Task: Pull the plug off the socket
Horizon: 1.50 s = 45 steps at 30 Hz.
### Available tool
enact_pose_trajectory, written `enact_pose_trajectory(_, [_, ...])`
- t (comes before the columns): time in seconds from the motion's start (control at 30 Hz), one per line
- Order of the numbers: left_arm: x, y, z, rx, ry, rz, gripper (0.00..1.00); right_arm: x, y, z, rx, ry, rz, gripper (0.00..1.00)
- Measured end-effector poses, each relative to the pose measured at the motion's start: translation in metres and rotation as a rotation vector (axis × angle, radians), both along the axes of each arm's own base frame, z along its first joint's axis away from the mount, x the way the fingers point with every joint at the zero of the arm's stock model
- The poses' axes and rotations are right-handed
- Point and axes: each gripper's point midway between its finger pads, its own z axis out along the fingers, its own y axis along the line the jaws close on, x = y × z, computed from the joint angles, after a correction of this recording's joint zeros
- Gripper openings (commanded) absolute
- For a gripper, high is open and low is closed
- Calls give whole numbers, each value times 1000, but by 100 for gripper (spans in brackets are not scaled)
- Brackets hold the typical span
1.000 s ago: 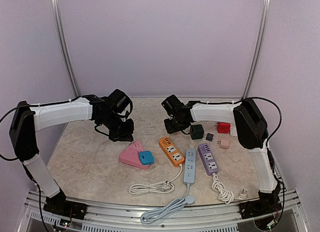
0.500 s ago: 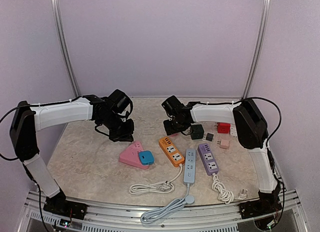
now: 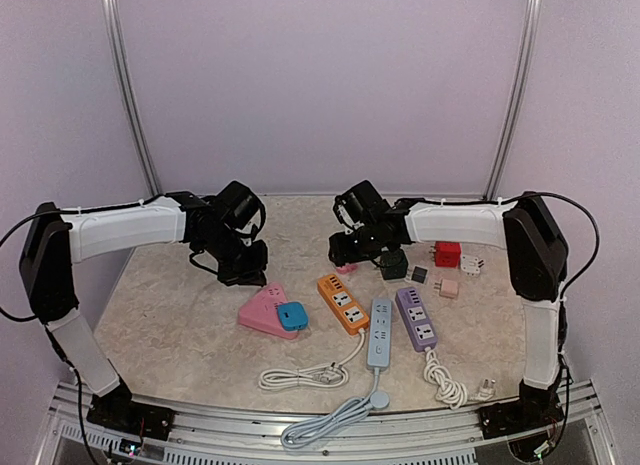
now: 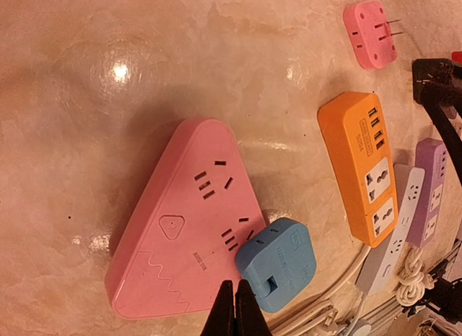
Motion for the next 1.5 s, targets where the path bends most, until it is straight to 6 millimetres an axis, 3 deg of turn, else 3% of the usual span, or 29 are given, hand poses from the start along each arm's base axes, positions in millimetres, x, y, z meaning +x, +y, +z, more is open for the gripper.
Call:
enact_pose_trajectory(0.1, [-3, 1, -4, 2, 11, -1, 2, -24, 8, 15, 108, 30, 66, 56])
enact_pose_trajectory(0.2, [-7, 0, -9, 3, 22, -7, 2, -50, 18, 16, 195, 85, 136, 57])
enact_pose_trajectory(0.43, [-24, -10, -18, -3, 51, -38, 2, -130, 48, -17, 328, 298, 310, 58])
enact_pose_trajectory(0.57, [-31, -15, -23, -5, 61, -49, 2, -154, 65, -21, 386, 365, 369, 59])
enact_pose_trajectory(1.0, [-50, -25, -45, -20, 113, -68, 2, -163, 85, -47, 486, 486, 372, 58])
enact_pose_trajectory(1.5, [-45, -28, -58, -20, 133, -61, 2, -159, 95, -36, 532, 510, 367, 48])
